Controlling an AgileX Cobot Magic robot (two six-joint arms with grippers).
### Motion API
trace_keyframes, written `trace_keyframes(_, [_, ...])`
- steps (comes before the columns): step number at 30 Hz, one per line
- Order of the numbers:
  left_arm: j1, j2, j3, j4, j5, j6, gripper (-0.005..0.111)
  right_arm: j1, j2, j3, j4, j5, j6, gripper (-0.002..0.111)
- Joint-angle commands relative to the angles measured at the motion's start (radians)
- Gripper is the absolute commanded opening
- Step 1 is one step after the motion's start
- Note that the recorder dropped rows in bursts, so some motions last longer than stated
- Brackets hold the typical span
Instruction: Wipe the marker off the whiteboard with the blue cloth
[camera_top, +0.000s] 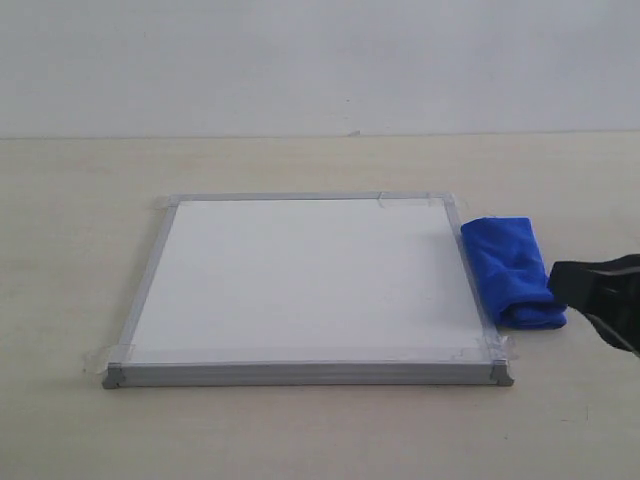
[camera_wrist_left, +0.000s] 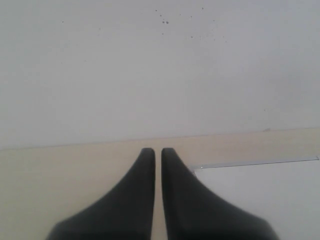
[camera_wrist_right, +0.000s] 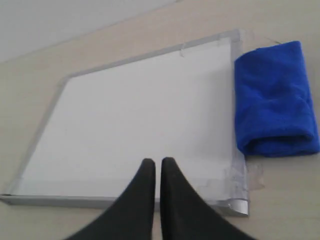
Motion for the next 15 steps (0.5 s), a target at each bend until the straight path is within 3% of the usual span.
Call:
trace_keyframes(1, [-0.002, 0.003, -0.003, -0.006, -0.001, -0.009, 0.004, 0.037, -0.002, 0.004, -0.007, 0.096, -0.038, 0.000])
trace_keyframes(10, [-0.002, 0.003, -0.003, -0.006, -0.001, -0.009, 0.004, 0.033, -0.297, 0.094, -0.009, 0.091, -0.105, 0.000])
trace_keyframes(15, [-0.002, 0.003, -0.003, -0.006, -0.001, -0.009, 0.004, -0.055, -0.554, 0.216, -0.009, 0.045, -0.119, 0.000])
